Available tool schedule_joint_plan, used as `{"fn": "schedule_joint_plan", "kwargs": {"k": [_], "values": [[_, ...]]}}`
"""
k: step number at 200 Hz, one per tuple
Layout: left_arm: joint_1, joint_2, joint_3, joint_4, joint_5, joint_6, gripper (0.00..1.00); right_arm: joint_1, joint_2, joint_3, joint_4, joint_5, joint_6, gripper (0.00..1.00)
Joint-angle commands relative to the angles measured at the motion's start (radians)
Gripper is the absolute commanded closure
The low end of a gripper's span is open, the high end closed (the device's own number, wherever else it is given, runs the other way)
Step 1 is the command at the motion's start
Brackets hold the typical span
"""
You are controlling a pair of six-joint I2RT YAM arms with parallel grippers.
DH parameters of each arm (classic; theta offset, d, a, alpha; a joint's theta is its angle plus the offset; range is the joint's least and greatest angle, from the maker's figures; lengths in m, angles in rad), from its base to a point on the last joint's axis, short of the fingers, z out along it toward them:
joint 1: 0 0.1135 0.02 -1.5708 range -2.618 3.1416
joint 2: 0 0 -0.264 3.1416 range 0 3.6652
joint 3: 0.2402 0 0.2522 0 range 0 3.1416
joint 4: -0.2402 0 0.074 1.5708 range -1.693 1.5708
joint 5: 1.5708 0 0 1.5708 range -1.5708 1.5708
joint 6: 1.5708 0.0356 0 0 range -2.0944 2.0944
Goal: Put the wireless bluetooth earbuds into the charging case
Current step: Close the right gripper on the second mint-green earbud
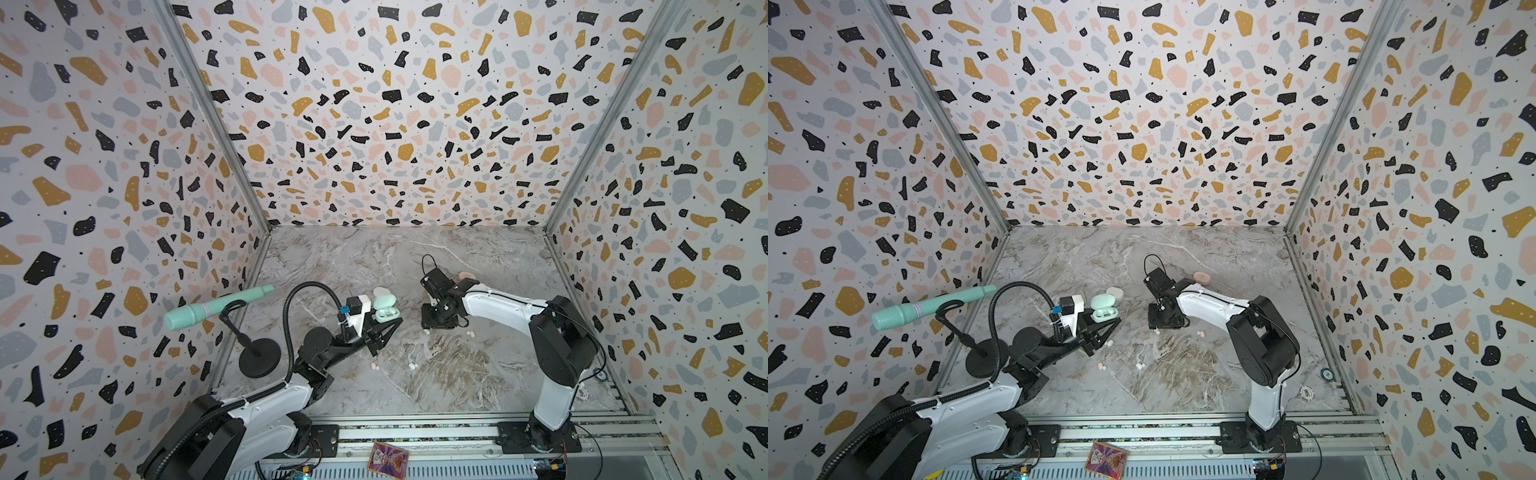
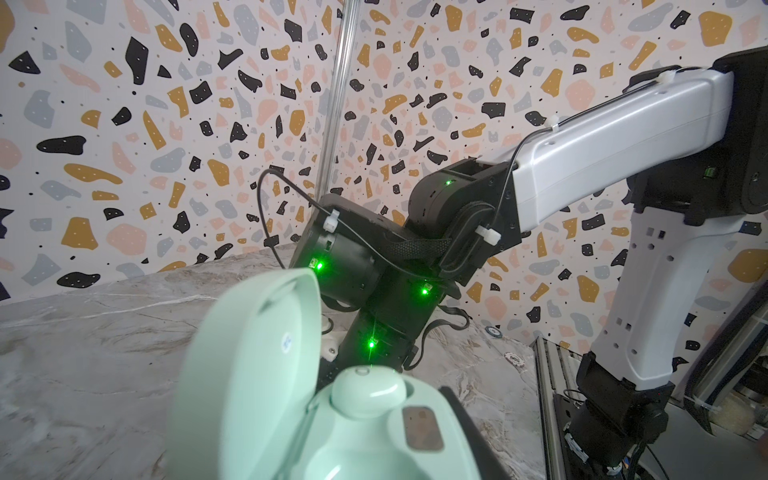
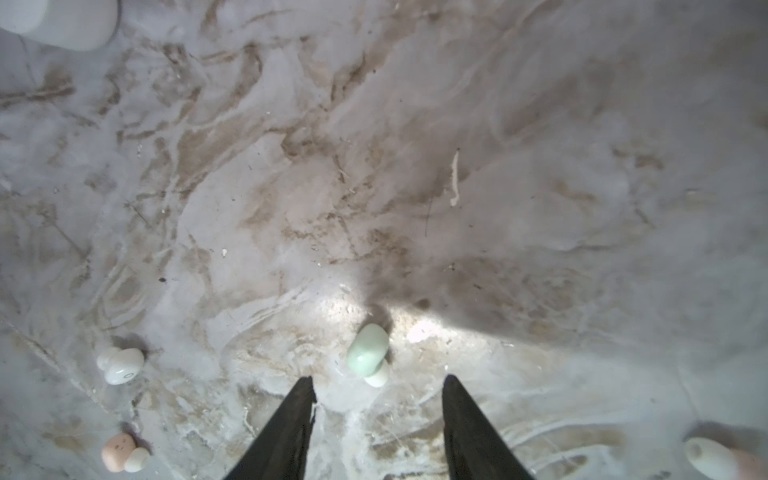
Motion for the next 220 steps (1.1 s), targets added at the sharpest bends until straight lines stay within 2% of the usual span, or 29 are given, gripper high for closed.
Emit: {"fn": "schedule_joint_plan", "kwargs": {"k": [1, 124, 220], "values": [[0.006, -0.019, 0.009, 0.069, 0.011, 0.001, 0.8, 0.008, 0.027, 0.04, -0.006, -0.008, 0.017, 0.52], [0.006, -0.011, 0.007, 0.078, 0.008, -0.005, 0.8, 0.022, 0.097, 0.045, -0.018, 0.032, 0.011, 0.71], [0.006, -0.008, 0.007, 0.081, 0.009, -0.009, 0.79, 0.044, 0.146, 0.066, -0.086, 0.094, -0.023, 0.8]]}}
